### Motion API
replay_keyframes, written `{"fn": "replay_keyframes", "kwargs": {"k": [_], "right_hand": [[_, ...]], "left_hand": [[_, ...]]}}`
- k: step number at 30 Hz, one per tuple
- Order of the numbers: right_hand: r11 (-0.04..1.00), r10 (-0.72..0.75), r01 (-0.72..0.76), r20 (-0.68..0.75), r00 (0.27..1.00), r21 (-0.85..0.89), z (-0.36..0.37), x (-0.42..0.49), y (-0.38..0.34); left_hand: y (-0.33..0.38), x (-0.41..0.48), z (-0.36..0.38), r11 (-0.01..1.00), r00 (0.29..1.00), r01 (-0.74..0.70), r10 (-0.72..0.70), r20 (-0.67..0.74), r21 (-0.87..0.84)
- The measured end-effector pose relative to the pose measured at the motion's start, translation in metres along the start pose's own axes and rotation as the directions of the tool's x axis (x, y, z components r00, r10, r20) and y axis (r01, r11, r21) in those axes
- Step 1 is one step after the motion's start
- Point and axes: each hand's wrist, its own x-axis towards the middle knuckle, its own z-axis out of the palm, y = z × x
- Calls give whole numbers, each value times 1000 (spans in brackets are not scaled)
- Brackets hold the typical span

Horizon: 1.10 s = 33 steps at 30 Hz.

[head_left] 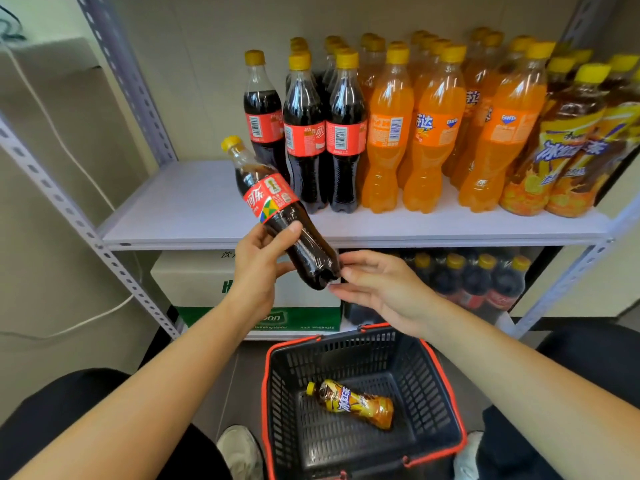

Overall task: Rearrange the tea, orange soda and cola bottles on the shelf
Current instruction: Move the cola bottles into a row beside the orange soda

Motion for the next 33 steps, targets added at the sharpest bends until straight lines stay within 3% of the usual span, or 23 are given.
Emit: {"fn": "replay_keyframes", "kwargs": {"k": [3,7,11,14,16,19,21,24,26,28,31,33], "right_hand": [[967,121,-134,73,990,218,8,-2,-2],[849,243,-308,200,949,431,12,-5,-10],[864,267,-350,262,928,361,10,-4,-14],[880,278,-338,216,936,334,6,-3,-14],[939,248,-269,118,961,214,1,-2,-11],[974,25,-41,-74,997,-222,-1,0,-4],[913,-122,85,-67,990,-400,4,-1,2],[866,-180,143,-33,983,-479,15,-2,12],[891,-200,137,-103,974,-434,16,-1,15],[956,-162,121,-137,977,-268,13,1,12],[993,-110,113,-89,990,28,7,2,2],[991,-98,103,-65,993,82,3,3,-5]], "left_hand": [[1,3,-2,999,999,15,-16,-34,-35],[3,5,-4,999,999,-3,1,-48,-44],[3,6,-6,998,996,-64,65,-53,20],[4,8,-7,987,990,-122,128,-52,100],[4,7,-7,978,987,-148,155,-38,148],[3,4,-3,974,988,-149,156,-23,169],[3,0,3,971,987,-154,159,-15,181],[3,-7,14,965,988,-154,148,44,211],[6,-9,18,968,989,-137,120,92,212],[11,-6,15,978,989,-124,107,103,171],[19,4,6,995,992,-88,83,100,48],[19,8,4,997,993,-57,62,100,-54]]}}
